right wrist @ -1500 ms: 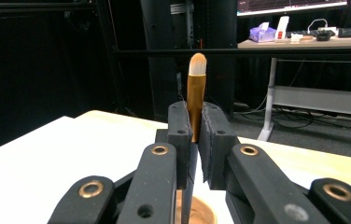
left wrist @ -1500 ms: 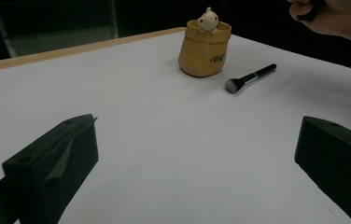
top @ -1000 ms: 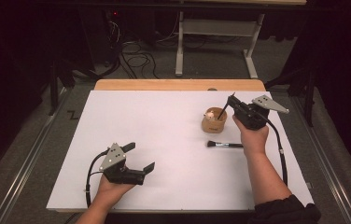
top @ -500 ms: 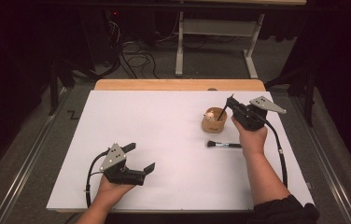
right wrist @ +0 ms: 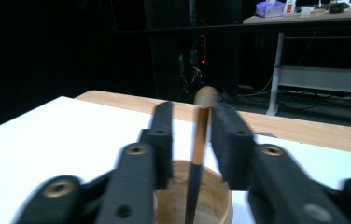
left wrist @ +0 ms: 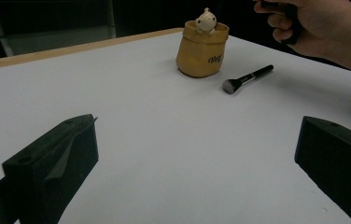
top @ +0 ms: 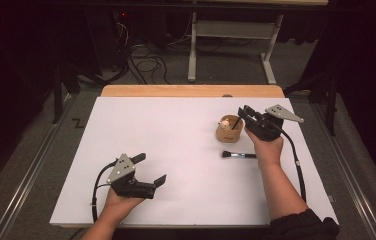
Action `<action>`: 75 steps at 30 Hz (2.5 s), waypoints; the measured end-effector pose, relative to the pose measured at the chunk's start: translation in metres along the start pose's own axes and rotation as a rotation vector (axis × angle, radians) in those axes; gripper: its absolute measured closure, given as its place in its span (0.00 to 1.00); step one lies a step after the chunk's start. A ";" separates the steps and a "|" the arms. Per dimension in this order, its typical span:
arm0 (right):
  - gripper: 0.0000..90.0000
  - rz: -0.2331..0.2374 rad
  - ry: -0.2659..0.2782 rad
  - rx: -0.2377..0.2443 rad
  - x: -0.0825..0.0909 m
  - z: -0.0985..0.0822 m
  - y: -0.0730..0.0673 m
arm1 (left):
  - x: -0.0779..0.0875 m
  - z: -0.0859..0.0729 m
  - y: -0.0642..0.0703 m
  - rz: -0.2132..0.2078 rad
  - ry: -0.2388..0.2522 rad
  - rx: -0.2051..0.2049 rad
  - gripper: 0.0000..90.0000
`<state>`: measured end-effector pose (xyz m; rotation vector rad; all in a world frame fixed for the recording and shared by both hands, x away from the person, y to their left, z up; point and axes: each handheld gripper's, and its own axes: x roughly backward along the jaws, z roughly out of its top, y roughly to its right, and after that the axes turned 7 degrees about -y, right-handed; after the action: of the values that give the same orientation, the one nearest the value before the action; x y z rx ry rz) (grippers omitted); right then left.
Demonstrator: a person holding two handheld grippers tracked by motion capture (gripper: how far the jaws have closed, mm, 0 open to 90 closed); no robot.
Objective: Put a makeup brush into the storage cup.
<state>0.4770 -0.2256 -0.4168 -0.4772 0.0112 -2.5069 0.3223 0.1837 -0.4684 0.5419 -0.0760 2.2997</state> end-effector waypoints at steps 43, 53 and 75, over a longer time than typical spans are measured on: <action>0.00 0.000 -0.013 0.018 0.065 -0.025 0.008 | -0.001 -0.002 0.000 0.016 -0.003 0.016 0.00; 0.00 0.000 -0.043 0.043 0.097 -0.050 0.005 | -0.002 -0.002 -0.002 0.028 -0.004 0.016 0.00; 0.00 -0.001 -0.042 0.082 0.138 -0.085 -0.012 | -0.003 -0.005 -0.008 0.031 -0.005 0.049 0.00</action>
<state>0.3354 -0.2995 -0.4491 -0.4956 -0.1077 -2.4873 0.3276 0.1880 -0.4754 0.5750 -0.0300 2.3354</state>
